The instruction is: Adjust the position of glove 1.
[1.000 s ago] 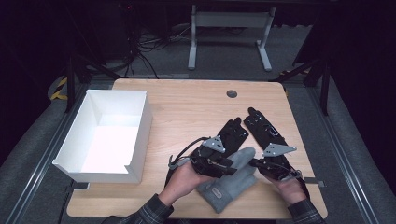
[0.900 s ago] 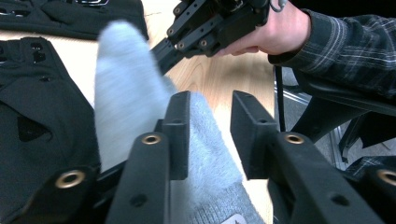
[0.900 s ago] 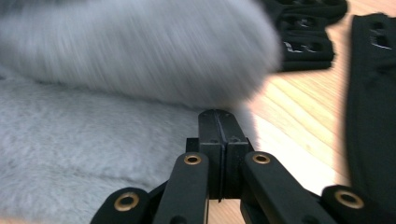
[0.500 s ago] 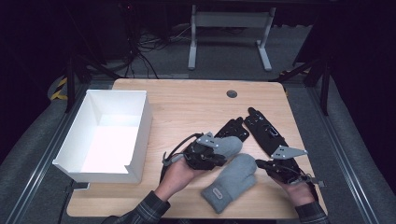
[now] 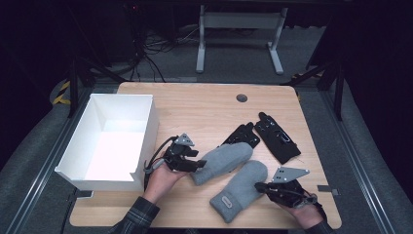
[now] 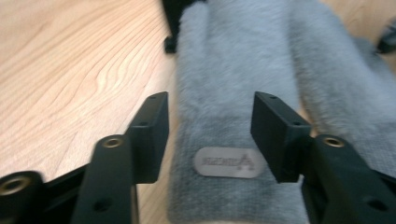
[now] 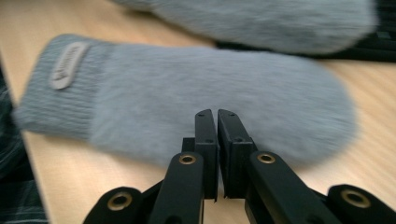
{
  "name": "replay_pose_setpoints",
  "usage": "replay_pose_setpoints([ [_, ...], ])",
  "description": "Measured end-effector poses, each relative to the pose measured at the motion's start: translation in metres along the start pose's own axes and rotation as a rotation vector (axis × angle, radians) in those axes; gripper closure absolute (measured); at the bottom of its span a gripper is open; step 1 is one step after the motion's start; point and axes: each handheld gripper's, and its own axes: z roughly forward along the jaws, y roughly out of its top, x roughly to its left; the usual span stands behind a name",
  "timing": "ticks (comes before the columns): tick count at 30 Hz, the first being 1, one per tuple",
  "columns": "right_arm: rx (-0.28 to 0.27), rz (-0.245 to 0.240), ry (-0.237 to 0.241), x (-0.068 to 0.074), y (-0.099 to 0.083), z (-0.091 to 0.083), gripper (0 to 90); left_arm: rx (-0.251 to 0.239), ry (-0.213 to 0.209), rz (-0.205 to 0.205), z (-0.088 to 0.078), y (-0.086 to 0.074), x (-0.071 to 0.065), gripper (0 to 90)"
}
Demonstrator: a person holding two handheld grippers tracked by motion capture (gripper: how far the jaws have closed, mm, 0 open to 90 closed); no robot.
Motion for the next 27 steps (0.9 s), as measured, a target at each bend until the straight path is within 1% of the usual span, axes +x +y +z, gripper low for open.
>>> replay_pose_setpoints([
  [1, 0.011, -0.009, 0.008, 0.002, 0.000, 0.003, 87.3, 0.032, 0.001, -0.007, 0.005, -0.002, 0.002, 42.5],
  [2, 0.011, -0.009, 0.008, 0.002, 0.000, 0.003, 87.3, 0.032, 0.001, -0.007, 0.005, -0.002, 0.002, 40.6],
  [4, 0.036, -0.035, 0.025, 0.008, 0.001, 0.010, 87.7, 0.058, -0.011, -0.017, 0.013, -0.005, 0.003, 40.0],
  [6, 0.047, -0.049, 0.047, 0.012, 0.003, 0.017, 88.4, 0.082, -0.012, -0.023, 0.020, -0.008, 0.002, 37.7],
  [7, 0.050, -0.054, 0.050, 0.013, 0.003, 0.018, 88.6, 0.083, -0.036, -0.033, 0.023, -0.009, 0.003, 37.8],
  [8, 0.054, -0.060, 0.051, 0.014, 0.004, 0.020, 89.0, 0.083, -0.046, -0.044, 0.024, -0.009, 0.004, 38.8],
  [9, 0.054, -0.063, 0.052, 0.015, 0.005, 0.022, 89.3, 0.085, -0.074, -0.046, 0.023, -0.009, 0.004, 43.2],
  [10, 0.055, -0.067, 0.053, 0.016, 0.006, 0.024, 89.4, 0.087, -0.073, -0.051, 0.023, -0.009, 0.004, 49.0],
  [11, 0.055, -0.067, 0.053, 0.016, 0.006, 0.024, 89.4, 0.087, -0.073, -0.051, 0.023, -0.009, 0.004, 51.1],
  [12, 0.056, -0.068, 0.053, 0.017, 0.008, 0.026, 89.6, 0.093, -0.069, -0.053, 0.023, -0.009, 0.003, 51.1],
  [13, 0.057, -0.072, 0.051, 0.017, 0.010, 0.028, 89.6, 0.098, -0.064, -0.044, 0.021, -0.007, 0.002, 55.4],
  [14, 0.057, -0.077, 0.050, 0.017, 0.012, 0.030, 89.8, 0.099, -0.063, -0.045, 0.020, -0.007, 0.002, 61.3],
  [16, 0.061, -0.080, 0.050, 0.018, 0.015, 0.033, 90.0, 0.093, -0.069, -0.043, 0.018, -0.006, 0.001, 68.7],
  [18, 0.059, -0.083, 0.048, 0.018, 0.017, 0.036, 90.0, 0.092, -0.071, -0.041, 0.016, -0.005, 0.000, 72.0],
  [23, 0.059, -0.084, 0.049, 0.019, 0.022, 0.041, 90.0, 0.051, -0.094, -0.015, 0.008, 0.001, -0.008, 73.7],
  [24, 0.058, -0.084, 0.048, 0.019, 0.023, 0.041, 90.0, 0.051, -0.094, -0.015, 0.008, 0.001, -0.008, 73.8],
  [27, 0.058, -0.085, 0.043, 0.019, 0.024, 0.042, 90.0, 0.031, -0.099, -0.002, 0.002, 0.004, -0.012, 73.8],
])
